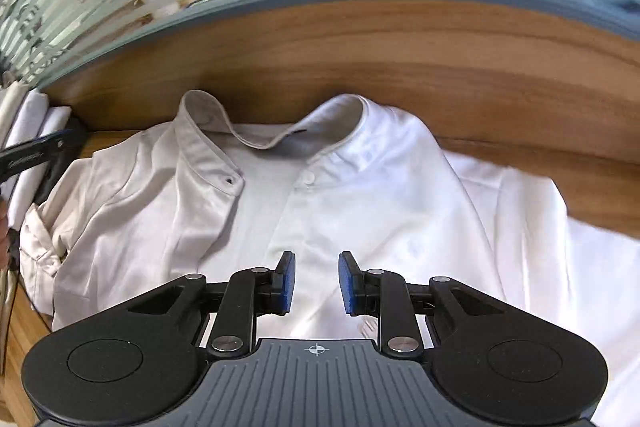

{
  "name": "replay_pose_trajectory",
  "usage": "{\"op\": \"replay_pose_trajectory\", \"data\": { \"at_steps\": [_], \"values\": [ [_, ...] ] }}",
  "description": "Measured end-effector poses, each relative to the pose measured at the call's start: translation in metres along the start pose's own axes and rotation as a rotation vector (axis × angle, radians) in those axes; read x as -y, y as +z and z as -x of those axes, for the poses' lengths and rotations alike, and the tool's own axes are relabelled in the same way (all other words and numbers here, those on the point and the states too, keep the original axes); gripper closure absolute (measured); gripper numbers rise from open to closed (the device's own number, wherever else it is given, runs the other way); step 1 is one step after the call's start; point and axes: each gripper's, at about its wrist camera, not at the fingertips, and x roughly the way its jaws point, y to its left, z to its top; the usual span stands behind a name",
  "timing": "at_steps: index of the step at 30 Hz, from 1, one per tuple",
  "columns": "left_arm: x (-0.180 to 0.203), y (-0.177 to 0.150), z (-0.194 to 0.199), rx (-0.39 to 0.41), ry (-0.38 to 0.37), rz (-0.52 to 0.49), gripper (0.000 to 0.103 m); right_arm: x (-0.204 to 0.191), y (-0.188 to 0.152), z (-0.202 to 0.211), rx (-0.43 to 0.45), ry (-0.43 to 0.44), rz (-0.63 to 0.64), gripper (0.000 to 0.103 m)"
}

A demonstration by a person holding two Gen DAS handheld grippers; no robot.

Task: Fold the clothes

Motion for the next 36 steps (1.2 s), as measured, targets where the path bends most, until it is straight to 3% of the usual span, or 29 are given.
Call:
{"op": "replay_pose_trajectory", "data": {
  "at_steps": [5,11,16,20,28,30,31,32,33,36],
  "values": [
    [0.048,-0.006,0.031,-0.016,-0.082,-0.022,0.064,-0.009,0.01,-0.016,0.014,0.001,-0.013,0.076],
    [0.088,-0.02,0.027,-0.045,-0.154,-0.07,0.064,-0.021,0.035,-0.05,0.022,-0.041,0.005,0.072],
    [0.114,-0.036,0.013,-0.059,-0.17,-0.134,0.06,-0.032,0.043,-0.071,0.033,-0.094,0.078,0.068],
    [0.126,-0.044,0.003,-0.074,-0.181,-0.14,0.059,-0.034,0.04,-0.078,0.034,-0.125,0.109,0.083],
    [0.122,-0.05,-0.016,-0.132,-0.206,-0.046,0.058,-0.029,0.034,-0.077,0.056,-0.122,0.13,0.093],
    [0.121,-0.051,-0.021,-0.146,-0.213,-0.021,0.063,-0.027,0.034,-0.076,0.059,-0.114,0.134,0.093],
    [0.12,-0.052,-0.024,-0.153,-0.216,-0.009,0.09,-0.025,0.035,-0.075,0.06,-0.11,0.138,0.093],
    [0.12,-0.052,-0.026,-0.161,-0.219,0.004,0.1,-0.022,0.035,-0.074,0.062,-0.105,0.139,0.094],
    [0.119,-0.053,-0.029,-0.168,-0.222,0.016,0.1,-0.022,0.036,-0.071,0.067,-0.097,0.137,0.099],
    [0.109,-0.051,-0.026,-0.158,-0.255,0.086,0.1,-0.021,0.039,-0.064,0.085,-0.07,0.137,0.101]
  ]
}}
